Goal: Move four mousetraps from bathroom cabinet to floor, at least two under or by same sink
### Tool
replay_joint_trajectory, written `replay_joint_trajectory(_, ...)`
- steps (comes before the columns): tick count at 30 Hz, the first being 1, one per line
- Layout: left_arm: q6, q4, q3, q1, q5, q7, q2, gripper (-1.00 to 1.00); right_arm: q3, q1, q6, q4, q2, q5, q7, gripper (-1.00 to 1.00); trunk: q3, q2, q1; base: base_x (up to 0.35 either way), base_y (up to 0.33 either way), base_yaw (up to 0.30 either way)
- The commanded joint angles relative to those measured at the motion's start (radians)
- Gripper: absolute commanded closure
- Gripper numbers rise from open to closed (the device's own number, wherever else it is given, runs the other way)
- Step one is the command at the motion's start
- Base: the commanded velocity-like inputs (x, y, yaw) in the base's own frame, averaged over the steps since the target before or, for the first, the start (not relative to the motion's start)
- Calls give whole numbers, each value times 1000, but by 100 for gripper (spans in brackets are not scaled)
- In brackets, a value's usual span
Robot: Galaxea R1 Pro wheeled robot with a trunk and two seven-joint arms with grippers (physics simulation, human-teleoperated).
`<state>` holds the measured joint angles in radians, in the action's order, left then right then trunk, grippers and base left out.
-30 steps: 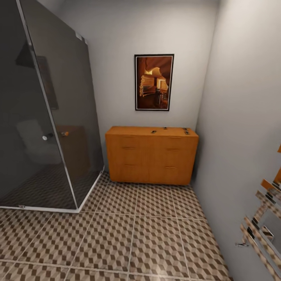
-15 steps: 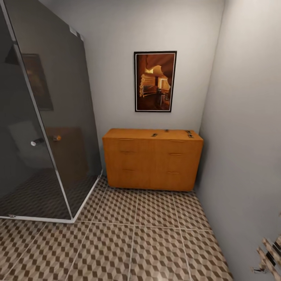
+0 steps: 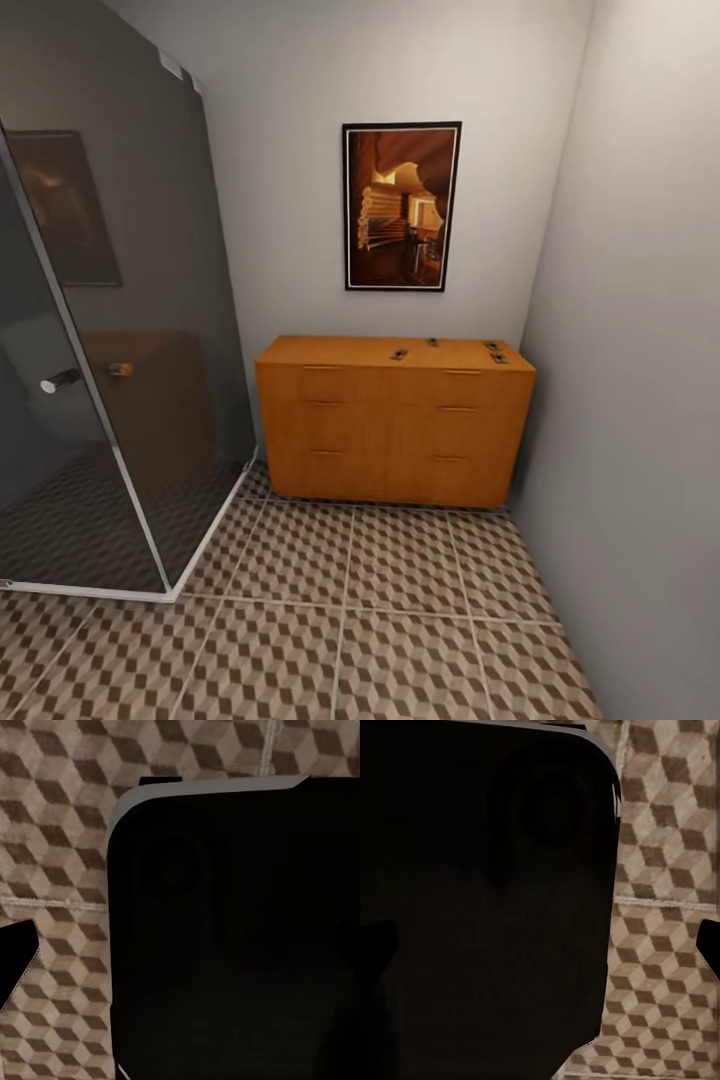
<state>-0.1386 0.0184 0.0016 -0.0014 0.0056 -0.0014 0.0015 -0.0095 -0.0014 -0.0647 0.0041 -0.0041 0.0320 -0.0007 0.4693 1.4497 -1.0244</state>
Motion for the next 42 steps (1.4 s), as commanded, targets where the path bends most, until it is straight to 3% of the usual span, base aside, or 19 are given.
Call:
replay_joint_trajectory(1, -3, 0, 0, 0, 1, 0, 0, -100, -1, 0, -4, 0, 0, 3, 0, -100, 1, 0, -1, 324, 0, 0)
replay_joint_trajectory(32, -2, 0, 0, 0, 0, 0, 0, -100, -1, 0, -11, 0, 1, 3, -1, -100, 1, 0, -1, 324, 0, -3)
replay_joint_trajectory(42, -9, 0, -6, 0, -12, 0, 0, -100, -4, 0, -11, 0, 1, 0, 2, -100, 0, 0, -1, 234, 0, -219)
